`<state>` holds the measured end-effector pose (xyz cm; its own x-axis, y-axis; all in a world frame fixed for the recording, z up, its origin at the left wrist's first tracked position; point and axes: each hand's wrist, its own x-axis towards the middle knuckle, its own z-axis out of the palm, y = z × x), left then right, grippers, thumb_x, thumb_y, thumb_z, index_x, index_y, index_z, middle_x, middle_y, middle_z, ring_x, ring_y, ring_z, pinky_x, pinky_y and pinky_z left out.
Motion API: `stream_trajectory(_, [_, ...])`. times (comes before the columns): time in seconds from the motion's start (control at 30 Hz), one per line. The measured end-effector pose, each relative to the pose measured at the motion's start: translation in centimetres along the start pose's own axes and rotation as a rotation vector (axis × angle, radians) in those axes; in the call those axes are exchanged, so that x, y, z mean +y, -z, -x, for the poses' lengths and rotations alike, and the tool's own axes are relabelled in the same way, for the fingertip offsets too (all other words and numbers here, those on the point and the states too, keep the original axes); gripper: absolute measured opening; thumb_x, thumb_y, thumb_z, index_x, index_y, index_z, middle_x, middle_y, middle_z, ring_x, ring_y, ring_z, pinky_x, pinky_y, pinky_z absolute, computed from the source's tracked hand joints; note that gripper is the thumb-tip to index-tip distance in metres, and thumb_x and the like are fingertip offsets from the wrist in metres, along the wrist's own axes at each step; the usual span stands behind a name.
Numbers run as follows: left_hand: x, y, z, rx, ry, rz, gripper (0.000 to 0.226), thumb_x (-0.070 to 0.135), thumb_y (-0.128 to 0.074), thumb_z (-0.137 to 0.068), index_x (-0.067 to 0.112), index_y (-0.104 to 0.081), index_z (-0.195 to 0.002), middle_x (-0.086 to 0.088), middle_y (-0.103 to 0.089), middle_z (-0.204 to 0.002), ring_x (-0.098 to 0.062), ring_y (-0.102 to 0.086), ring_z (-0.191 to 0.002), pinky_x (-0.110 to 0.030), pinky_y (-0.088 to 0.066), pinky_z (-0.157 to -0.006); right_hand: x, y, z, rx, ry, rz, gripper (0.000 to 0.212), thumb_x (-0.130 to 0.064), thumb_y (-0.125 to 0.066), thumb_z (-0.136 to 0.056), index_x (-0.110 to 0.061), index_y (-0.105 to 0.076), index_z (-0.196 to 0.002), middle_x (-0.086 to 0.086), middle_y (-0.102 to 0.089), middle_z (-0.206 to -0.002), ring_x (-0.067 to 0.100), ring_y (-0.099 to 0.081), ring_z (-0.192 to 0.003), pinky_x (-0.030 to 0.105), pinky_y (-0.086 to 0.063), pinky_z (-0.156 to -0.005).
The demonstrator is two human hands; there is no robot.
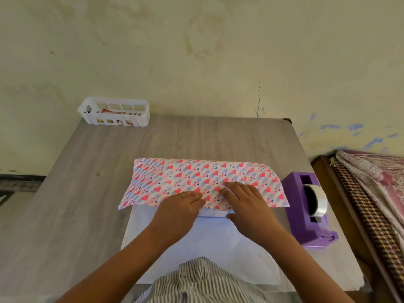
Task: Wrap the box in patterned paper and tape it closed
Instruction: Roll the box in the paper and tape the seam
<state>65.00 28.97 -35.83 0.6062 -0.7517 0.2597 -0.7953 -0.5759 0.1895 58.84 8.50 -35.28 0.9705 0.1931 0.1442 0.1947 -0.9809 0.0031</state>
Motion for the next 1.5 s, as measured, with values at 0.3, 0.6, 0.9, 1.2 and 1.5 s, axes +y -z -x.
stream_trajectory(0.3, [0.9,0.0,1.2,-0.044,0.078,0.023,0.045,0.051,-0.045,-0.092,0.017,-0.075,-0.096,0.0,-0.072,-0.1,-0.017,-0.069,-0.09,-0.032,-0.056,-0.074,-0.4,-1.2,1.9,0.067,-0.002,-0.019,0.063,-0.026,-0.09,-0.057,-0.018,-0.068,-0.116,0.002,-0.064,-0.124,0.021,-0.061,-0.115,0.037,-0.038,-0.097])
stream_trajectory(0.6, [0.4,-0.9,-3.2,-0.095,0.034,-0.152,0.062,0.03,-0.093,-0.046,0.018,-0.07,-0.102,-0.008,-0.067,-0.108,-0.026,-0.067,-0.09,-0.037,-0.056,-0.072,-1.5,-5.1,5.3,-0.108,0.204,-0.311,0.029,-0.026,-0.069,-0.082,-0.02,-0.067,-0.11,-0.002,-0.067,-0.113,0.016,-0.062,-0.105,0.032,-0.052,-0.091])
stream_trajectory(0.9, [-0.6,-2.9,-4.6,-0.056,0.042,-0.153,0.072,0.032,-0.09,-0.05,0.013,-0.064,-0.115,-0.009,-0.063,-0.119,-0.028,-0.062,-0.107,-0.042,-0.049,-0.09,-1.6,-10.8,7.1,-0.39,0.203,-0.141,0.067,-0.063,-0.03,-0.092,-0.035,-0.013,-0.151,-0.004,-0.015,-0.159,0.021,-0.017,-0.145,0.044,-0.009,-0.109])
stream_trajectory(1.2, [-2.8,-3.2,-6.3,-0.003,-0.007,-0.19,0.059,0.032,-0.062,-0.078,0.015,-0.051,-0.133,-0.009,-0.053,-0.135,-0.028,-0.053,-0.122,-0.05,-0.038,-0.102,-1.6,-12.0,7.3,-0.341,0.224,-0.116,0.068,-0.065,-0.026,-0.093,-0.034,-0.01,-0.151,-0.004,-0.012,-0.159,0.018,-0.009,-0.145,0.045,-0.01,-0.11])
stream_trajectory(1.5, [-2.8,-4.3,-5.1,-0.086,-0.089,-0.239,0.086,0.02,-0.071,-0.071,0.032,-0.03,-0.145,-0.006,-0.032,-0.152,-0.03,-0.033,-0.137,-0.058,-0.026,-0.107,-1.6,-5.9,4.8,0.097,-0.025,-0.542,0.025,-0.032,-0.049,-0.09,-0.021,-0.066,-0.105,-0.002,-0.067,-0.109,0.014,-0.061,-0.101,0.033,-0.054,-0.082])
